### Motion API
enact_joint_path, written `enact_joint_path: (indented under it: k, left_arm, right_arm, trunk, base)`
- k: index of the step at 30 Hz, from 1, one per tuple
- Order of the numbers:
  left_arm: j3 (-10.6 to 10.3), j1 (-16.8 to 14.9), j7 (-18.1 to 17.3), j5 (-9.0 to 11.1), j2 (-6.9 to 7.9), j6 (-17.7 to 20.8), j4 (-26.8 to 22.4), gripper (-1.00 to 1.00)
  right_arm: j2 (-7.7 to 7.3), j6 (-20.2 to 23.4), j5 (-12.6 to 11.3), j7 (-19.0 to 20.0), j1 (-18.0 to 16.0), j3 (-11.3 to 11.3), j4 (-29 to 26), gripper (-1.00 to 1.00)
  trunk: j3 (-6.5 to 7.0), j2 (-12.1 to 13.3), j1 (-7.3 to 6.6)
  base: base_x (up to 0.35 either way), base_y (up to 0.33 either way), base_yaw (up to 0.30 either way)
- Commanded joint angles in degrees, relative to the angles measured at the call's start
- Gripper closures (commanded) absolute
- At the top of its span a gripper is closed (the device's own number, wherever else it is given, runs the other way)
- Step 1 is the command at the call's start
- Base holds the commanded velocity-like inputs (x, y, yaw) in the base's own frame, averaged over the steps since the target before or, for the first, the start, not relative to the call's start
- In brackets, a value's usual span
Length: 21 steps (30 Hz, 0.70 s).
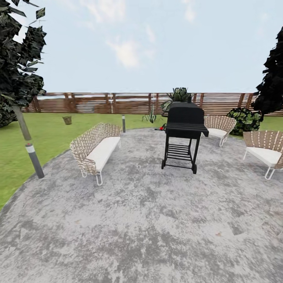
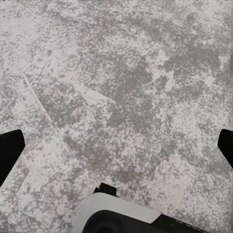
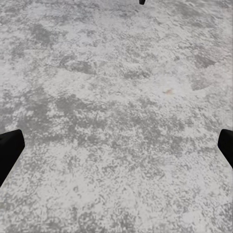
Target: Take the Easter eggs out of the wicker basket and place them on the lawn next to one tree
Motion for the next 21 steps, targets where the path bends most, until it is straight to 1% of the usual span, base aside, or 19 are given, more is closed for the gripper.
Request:
enact_joint_path:
  k: [1,21]
  left_arm:
    - [0.01,0.06,0.01,0.16,0.00,-0.05,-0.09,-1.00]
    - [0.01,0.04,0.01,0.16,0.06,-0.02,-0.09,-1.00]
  right_arm:
    - [0.00,-0.14,-0.02,-0.13,-0.02,0.06,0.04,-1.00]
    - [-0.09,-0.05,-0.03,-0.13,-0.02,0.08,0.04,-1.00]
  trunk:
    - [-0.02,-0.04,0.05]
    - [-0.02,-0.04,0.05]
  base:
    - [0.330,-0.084,0.000]
    - [0.331,-0.084,0.000]
